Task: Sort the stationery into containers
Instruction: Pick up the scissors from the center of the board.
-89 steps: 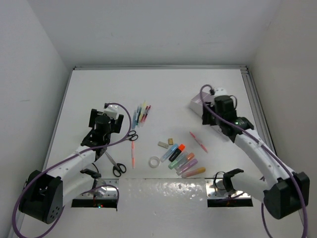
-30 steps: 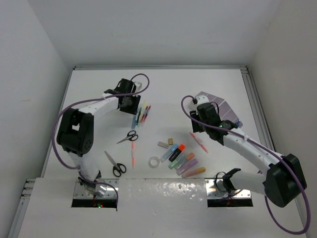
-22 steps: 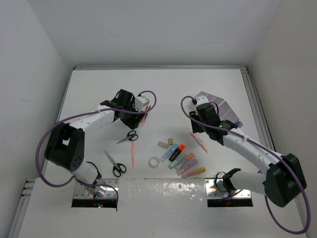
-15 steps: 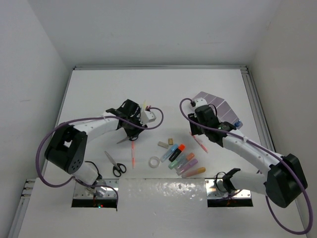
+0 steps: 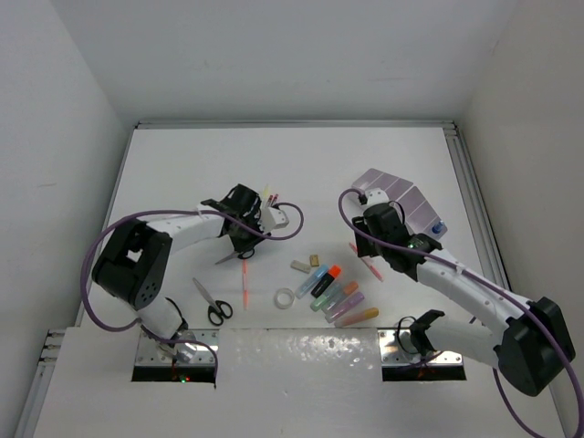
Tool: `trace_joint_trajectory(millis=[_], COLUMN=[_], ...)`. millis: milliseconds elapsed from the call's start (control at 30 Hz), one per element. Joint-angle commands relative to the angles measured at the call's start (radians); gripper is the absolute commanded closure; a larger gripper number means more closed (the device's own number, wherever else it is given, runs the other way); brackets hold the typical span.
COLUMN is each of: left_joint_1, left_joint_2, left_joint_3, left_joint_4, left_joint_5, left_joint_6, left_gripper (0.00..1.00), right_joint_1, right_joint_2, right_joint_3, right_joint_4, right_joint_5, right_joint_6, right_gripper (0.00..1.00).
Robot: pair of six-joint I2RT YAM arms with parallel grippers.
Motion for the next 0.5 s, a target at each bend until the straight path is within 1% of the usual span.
trace_joint_trajectory(millis=[0,167,400,467], left_joint_1=[-0.002,-0.002,-0.002,0.0], left_joint_2=[0.016,0.019,0.03,0.034], left_joint_3=[-0.005,-0.019,-0.045,-0.042], left_joint_4=[0.04,0.028,0.057,0.064], left_joint_5=[-0.003,0.008,-0.023,-0.023], left_joint_6=[0.014,0.008,0.014,0.017], left_gripper=[0.75,0.74,0.64,0.64], right_joint_1=[0.006,0.006,0.006,0.007], right_joint_2=[-0.018,-0.021,-0.029,-0.03], right_joint_3=[0.007,0.011,0.007,0.008], right_joint_4=[-0.003,-0.018,-0.024,-0.035], right_joint_5=[0.027,0.036,0.042,0.045], right_joint_6=[0.01,0.005,0.008,0.008], right_gripper=[0.52,0.52,0.52,0.52])
